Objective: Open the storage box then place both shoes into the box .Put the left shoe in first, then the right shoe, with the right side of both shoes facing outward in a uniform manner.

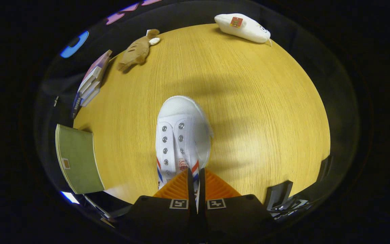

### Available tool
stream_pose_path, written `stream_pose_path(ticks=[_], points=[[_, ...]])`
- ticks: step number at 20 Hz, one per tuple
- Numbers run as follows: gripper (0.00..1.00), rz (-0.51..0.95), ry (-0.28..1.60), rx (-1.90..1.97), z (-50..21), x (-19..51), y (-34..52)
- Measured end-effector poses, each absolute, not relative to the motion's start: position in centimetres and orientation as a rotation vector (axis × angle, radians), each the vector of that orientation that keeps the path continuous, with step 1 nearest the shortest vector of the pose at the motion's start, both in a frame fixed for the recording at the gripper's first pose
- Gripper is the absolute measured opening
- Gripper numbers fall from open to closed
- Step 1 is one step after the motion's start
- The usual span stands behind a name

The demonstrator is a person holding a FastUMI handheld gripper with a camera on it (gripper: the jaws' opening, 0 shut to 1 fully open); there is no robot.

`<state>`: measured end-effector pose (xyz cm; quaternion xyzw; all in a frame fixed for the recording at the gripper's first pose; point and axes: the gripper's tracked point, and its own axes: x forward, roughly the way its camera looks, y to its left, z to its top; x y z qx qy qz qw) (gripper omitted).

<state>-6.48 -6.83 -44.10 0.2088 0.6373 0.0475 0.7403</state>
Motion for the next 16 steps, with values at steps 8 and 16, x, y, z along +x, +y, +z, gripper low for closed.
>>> stream_pose_path(ticks=[8, 16], points=[[0.05, 0.19, 1.275, 0.596, -35.7, -4.3, -2.4], [0.05, 0.473, 1.189, 0.626, -23.3, -2.8, 11.3]])
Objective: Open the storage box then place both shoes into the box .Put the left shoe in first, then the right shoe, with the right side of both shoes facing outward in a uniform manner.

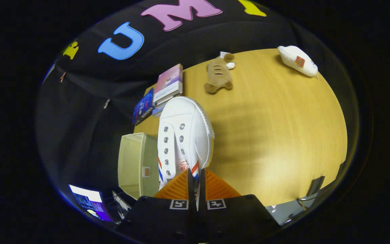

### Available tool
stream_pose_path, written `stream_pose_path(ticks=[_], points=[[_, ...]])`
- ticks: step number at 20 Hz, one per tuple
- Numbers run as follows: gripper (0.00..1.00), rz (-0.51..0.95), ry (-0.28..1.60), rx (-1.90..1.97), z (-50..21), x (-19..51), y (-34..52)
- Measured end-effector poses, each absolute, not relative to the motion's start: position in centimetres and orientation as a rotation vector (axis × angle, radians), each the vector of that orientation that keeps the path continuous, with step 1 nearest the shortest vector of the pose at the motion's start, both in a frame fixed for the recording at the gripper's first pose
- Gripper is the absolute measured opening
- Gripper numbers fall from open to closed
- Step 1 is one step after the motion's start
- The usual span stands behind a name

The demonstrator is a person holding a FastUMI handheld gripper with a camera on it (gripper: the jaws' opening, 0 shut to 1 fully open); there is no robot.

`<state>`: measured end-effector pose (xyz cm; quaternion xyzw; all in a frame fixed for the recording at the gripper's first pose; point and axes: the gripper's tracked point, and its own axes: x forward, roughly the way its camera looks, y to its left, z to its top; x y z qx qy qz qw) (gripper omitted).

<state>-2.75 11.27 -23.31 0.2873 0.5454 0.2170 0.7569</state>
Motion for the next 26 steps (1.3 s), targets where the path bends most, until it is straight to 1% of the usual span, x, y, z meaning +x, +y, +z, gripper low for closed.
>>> stream_pose_path(ticks=[3, 6, 9, 12, 15, 22, 23, 24, 25, 26], points=[[0.05, 0.567, 1.196, 0.682, -19.5, -3.0, 17.5], [0.05, 0.644, 1.227, 0.668, -17.7, -5.0, 23.6], [0.05, 0.667, 1.28, 0.624, -17.1, -5.3, 27.9], [0.05, 0.634, 1.359, 0.597, -18.5, -6.8, 31.5], [0.05, 0.571, 1.418, 0.536, -20.8, -7.6, 33.0], [0.05, 0.444, 1.467, 0.427, -24.0, -7.6, 32.6], [0.07, 0.45, 1.469, 0.437, -24.0, -7.5, 32.7], [0.11, 0.472, 1.473, 0.466, -23.5, -7.8, 33.2], [0.24, 0.508, 1.476, 0.532, -22.5, -8.1, 34.2], [0.31, 0.527, 1.478, 0.579, -21.4, -7.9, 34.5]])
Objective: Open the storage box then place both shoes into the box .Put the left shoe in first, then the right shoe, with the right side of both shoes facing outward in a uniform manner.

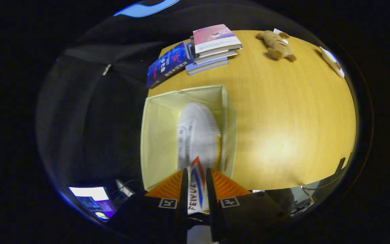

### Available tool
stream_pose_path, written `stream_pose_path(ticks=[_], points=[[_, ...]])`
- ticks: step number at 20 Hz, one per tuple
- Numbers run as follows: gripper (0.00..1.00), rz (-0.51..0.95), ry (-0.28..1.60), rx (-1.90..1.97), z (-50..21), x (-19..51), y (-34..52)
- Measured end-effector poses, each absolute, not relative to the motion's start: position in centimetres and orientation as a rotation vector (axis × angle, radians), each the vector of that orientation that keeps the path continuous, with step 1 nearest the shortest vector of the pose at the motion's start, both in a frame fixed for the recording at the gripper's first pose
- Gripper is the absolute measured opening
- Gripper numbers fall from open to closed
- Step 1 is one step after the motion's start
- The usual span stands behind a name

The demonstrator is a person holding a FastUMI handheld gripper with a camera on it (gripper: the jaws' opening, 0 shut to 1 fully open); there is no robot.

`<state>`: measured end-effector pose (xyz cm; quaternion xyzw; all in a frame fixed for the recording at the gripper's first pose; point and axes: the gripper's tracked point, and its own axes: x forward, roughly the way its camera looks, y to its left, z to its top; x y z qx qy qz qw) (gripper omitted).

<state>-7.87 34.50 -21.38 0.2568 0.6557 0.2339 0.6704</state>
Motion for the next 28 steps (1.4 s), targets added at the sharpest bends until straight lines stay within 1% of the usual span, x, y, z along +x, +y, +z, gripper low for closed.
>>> stream_pose_path(ticks=[3, 4, 6, 7, 9, 10, 11, 15, 18, 24, 28], points=[[0.5, 0.551, 1.447, 0.6, -20.5, -7.1, 34.5], [0.54, 0.556, 1.441, 0.604, -20.4, -7.1, 34.4], [0.71, 0.571, 1.426, 0.595, -20.3, -7.1, 33.9], [0.85, 0.575, 1.411, 0.582, -20.3, -7.0, 33.4], [0.95, 0.573, 1.383, 0.545, -20.7, -7.1, 32.2], [0.95, 0.577, 1.368, 0.527, -20.9, -7.3, 31.7], [0.98, 0.58, 1.357, 0.51, -20.9, -7.4, 31.2], [0.99, 0.569, 1.256, 0.49, -20.2, -7.4, 28.5], [0.99, 0.547, 1.138, 0.484, -19.1, -6.7, 26.2], [0.99, 0.415, 0.873, 0.359, -17.5, -4.5, 18.0], [0.99, 0.308, 0.685, 0.265, -15.1, -2.4, 11.8]])
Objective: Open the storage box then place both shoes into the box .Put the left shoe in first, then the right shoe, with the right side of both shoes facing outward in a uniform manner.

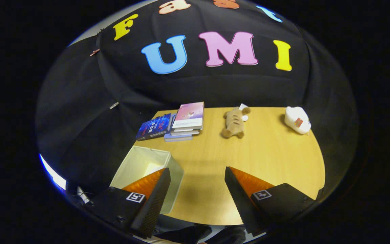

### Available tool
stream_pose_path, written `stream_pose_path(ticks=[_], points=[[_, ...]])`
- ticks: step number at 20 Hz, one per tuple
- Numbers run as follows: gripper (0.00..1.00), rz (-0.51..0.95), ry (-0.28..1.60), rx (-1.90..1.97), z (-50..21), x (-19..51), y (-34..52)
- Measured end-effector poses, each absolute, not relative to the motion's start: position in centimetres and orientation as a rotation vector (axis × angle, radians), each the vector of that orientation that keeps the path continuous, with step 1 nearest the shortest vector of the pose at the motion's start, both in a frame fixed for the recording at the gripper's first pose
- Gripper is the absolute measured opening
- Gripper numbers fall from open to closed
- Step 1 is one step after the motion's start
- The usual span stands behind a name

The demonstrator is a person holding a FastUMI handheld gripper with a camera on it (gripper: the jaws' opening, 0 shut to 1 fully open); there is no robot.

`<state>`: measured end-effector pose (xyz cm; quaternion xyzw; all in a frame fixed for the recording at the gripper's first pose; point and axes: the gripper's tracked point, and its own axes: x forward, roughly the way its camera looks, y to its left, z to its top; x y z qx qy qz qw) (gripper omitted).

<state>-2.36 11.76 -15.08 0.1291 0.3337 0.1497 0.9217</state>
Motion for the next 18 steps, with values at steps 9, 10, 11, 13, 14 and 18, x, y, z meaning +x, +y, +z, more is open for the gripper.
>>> stream_pose_path(ticks=[9, 10, 11, 13, 14, 18], points=[[0.98, 0.124, 0.285, 0.057, -7.3, -0.2, 3.4], [0.98, 0.101, 0.248, 0.031, -6.6, 0.0, 2.9], [0.96, 0.084, 0.216, 0.013, -5.7, 0.2, 2.4], [0.97, 0.065, 0.172, -0.003, -4.2, 0.8, 1.6], [0.98, 0.059, 0.153, -0.005, -3.7, 0.6, 1.5], [0.98, 0.017, 0.096, -0.023, -2.6, -0.3, 0.2]])
